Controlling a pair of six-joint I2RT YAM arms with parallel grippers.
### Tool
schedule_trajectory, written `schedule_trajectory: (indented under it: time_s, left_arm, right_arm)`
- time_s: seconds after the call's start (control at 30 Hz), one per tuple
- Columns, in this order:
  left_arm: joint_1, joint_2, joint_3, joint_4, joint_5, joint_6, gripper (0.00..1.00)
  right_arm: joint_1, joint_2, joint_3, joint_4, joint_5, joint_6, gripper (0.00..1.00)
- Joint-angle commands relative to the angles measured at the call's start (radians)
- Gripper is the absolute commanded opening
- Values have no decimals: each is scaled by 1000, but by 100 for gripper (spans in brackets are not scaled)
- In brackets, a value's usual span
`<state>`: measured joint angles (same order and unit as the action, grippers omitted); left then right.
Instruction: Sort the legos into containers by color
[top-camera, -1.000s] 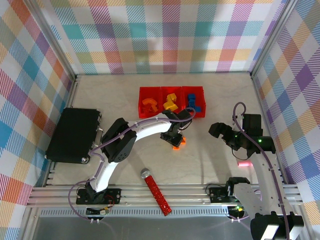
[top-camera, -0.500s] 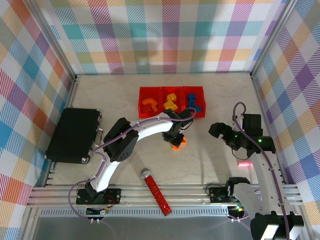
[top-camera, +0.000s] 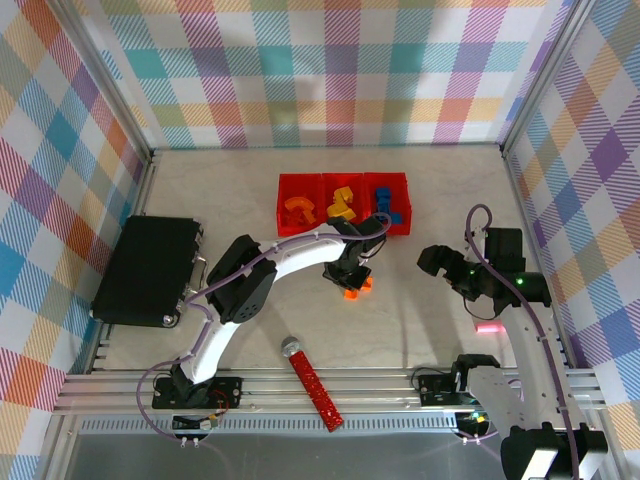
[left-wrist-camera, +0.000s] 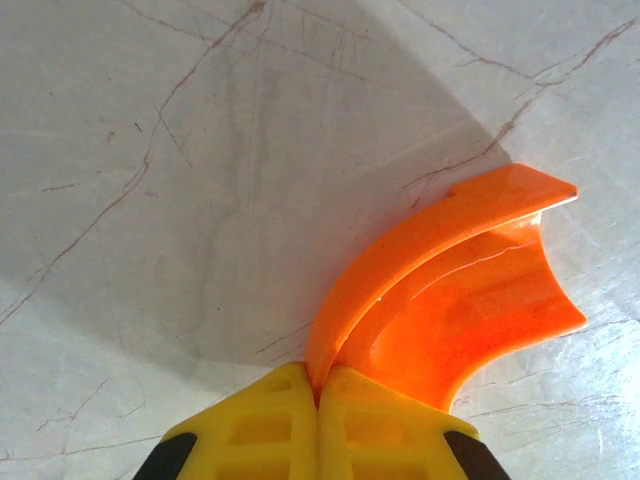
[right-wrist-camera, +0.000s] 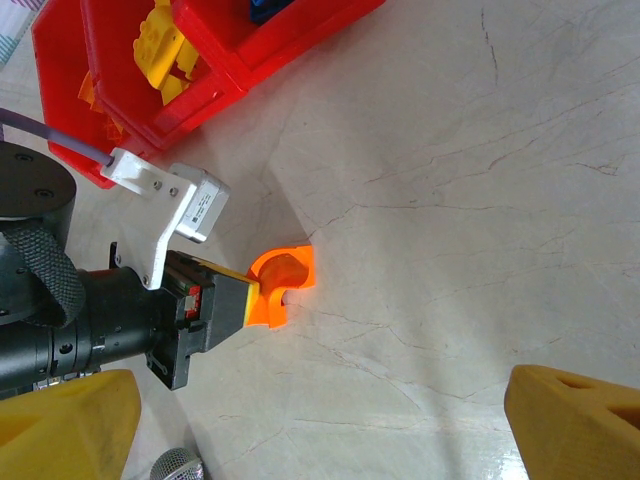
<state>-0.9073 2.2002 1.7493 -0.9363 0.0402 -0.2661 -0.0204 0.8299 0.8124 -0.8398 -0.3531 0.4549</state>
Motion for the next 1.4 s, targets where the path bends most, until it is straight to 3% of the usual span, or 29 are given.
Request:
schedule_trajectory:
  time_s: [0.0, 0.3, 0.6, 0.83, 1.17, 1.3, 1.37]
  left_arm:
    - [7, -37, -35, -62, -72, -5, 0]
    - [126, -221, -56, -68, -118, -33, 0]
    - [354, -308, -14, -7, -89, -78, 0]
    - [473, -195, 129, 41, -68, -105, 0]
    - [508, 92, 463, -30, -49, -117, 0]
    - [521, 133, 496, -25, -47, -130, 14]
    - [524, 139, 510, -32, -51, -128, 28]
  right_arm:
    - [-6, -6, -14, -9, -12, -18, 94]
    - [-7, 0, -19, -1, -9, -18, 94]
    - [-7, 22, -30, 21, -8, -27, 94]
    - [-8, 63, -18, 30, 4, -57, 94]
    - [-6, 75, -26, 42, 3, -75, 94]
    - [-7, 62, -30, 44, -3, -75, 94]
    - [-6, 63, -32, 47, -4, -78, 95]
